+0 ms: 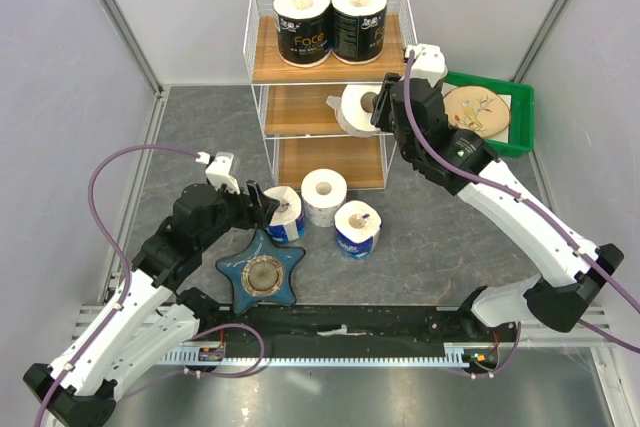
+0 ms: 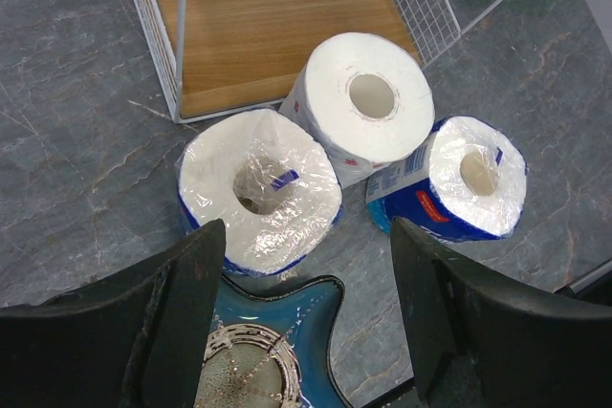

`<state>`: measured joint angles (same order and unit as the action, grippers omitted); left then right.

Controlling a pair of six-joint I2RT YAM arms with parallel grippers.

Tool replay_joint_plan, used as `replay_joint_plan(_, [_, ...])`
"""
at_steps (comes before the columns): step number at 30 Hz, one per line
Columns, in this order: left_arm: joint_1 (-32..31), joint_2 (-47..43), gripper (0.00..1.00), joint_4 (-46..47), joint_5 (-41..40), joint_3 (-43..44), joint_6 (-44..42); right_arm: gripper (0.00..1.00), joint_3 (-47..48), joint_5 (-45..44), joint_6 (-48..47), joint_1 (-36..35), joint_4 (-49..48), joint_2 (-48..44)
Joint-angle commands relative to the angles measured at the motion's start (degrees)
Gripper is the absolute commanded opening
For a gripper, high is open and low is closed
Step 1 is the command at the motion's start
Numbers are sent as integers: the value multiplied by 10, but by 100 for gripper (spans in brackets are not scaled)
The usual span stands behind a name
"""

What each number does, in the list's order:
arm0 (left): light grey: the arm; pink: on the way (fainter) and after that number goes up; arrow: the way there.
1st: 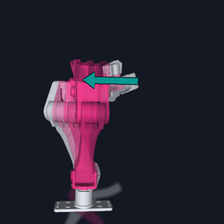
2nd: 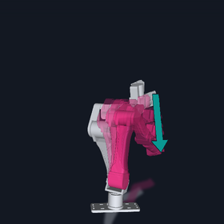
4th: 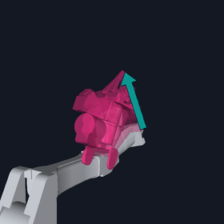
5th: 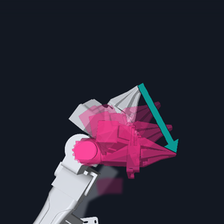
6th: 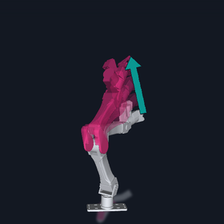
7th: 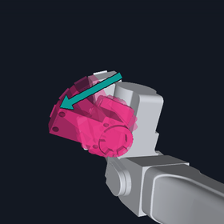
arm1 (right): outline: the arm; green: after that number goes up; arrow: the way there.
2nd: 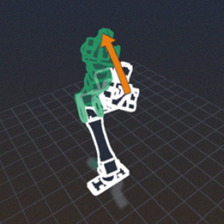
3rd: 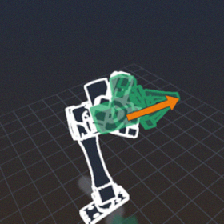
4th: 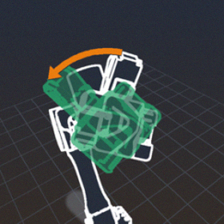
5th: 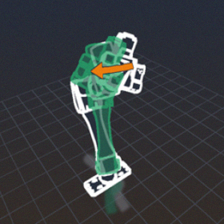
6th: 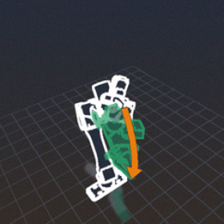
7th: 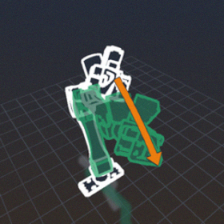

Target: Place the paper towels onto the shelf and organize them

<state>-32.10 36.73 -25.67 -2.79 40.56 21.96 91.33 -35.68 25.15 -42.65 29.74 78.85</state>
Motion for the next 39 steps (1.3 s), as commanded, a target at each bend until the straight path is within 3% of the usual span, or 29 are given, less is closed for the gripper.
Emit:
replay_joint_plan(1, [6, -4, 77, 11, 13, 7, -14, 18, 14, -38, 12, -6, -71, 3])
replay_joint_plan(22, [20, -2, 77, 17, 38, 4, -10, 22, 34, -59, -3, -6, -85, 42])
replay_joint_plan(28, [24, -1, 77, 18, 40, 4, -10, 33, 34, -55, -3, -6, -83, 48])
replay_joint_plan(39, [29, -1, 77, 18, 46, 2, -9, 63, 26, -65, -4, -5, -85, 40])
